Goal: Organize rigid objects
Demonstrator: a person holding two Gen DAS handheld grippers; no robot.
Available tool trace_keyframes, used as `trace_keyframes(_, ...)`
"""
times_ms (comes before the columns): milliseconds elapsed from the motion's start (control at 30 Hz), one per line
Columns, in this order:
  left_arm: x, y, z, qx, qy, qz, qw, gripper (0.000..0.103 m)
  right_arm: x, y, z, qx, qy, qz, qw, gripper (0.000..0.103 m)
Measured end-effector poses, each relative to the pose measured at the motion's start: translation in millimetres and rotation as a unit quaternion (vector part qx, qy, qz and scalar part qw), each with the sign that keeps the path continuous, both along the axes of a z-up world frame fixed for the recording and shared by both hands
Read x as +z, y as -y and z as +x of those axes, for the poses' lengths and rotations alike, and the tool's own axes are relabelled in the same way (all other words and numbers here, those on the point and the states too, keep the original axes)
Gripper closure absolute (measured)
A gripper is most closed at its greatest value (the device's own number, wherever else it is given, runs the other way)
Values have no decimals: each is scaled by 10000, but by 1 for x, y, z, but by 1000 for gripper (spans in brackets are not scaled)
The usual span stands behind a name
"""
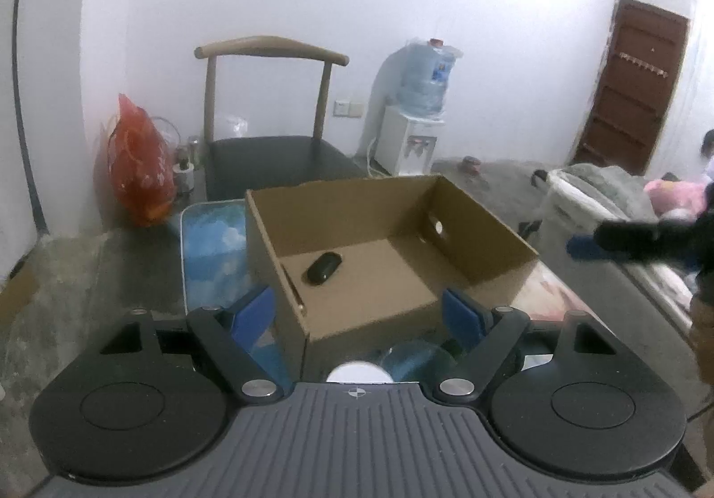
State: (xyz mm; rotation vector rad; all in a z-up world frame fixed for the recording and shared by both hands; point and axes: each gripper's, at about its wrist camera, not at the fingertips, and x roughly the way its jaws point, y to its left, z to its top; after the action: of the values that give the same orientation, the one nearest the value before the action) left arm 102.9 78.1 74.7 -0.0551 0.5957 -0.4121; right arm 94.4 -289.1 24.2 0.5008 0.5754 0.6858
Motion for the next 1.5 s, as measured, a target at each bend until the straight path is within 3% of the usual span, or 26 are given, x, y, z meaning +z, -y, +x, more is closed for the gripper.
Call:
trace_keyframes(167, 7, 9, 26, 198, -30, 112, 9997, 21, 15, 6, 48, 150, -138, -250, 9995, 53)
trace_keyframes(367, 14, 2, 61, 521, -11, 209, 9984, 21, 2, -13, 147, 687, -1033, -1000, 9872, 53)
trace_keyframes(467, 10, -5, 74, 618, 29, 254, 9978, 21, -19, -37, 198, 1080, -1676, -1363, 9704, 53)
trace_keyframes(567, 4, -12, 86, 681, -2, 239, 9974, 21, -46, -66, 232, 1713, -2194, -1699, 9453, 53)
trace_keyframes(733, -8, -24, 100, 754, -123, 167, 9969, 21, -103, -102, 262, 2404, -3015, -2345, 8923, 53)
trace_keyframes(967, -15, -30, 108, 815, -131, 125, 9965, 21, -140, -139, 252, 3286, -3228, -3018, 8347, 53)
trace_keyframes(1067, -15, -34, 109, 838, -109, 71, 9964, 21, -149, -154, 251, 3369, -3218, -3295, 8212, 53)
trace_keyframes(1133, -16, -35, 109, 839, -110, 41, 9964, 21, -155, -160, 250, 3351, -3228, -3417, 8166, 51)
trace_keyframes(1300, -21, -38, 109, 830, -178, 3, 9964, 21, -143, -157, 251, 2906, -2943, -3507, 8402, 51)
trace_keyframes(1400, -22, -40, 109, 836, -195, -50, 9963, 21, -146, -150, 248, 2875, -3106, -3455, 8376, 52)
trace_keyframes(1500, -23, -42, 110, 863, -194, -95, 9960, 21, -143, -150, 239, 2835, -2932, -3565, 8405, 56)
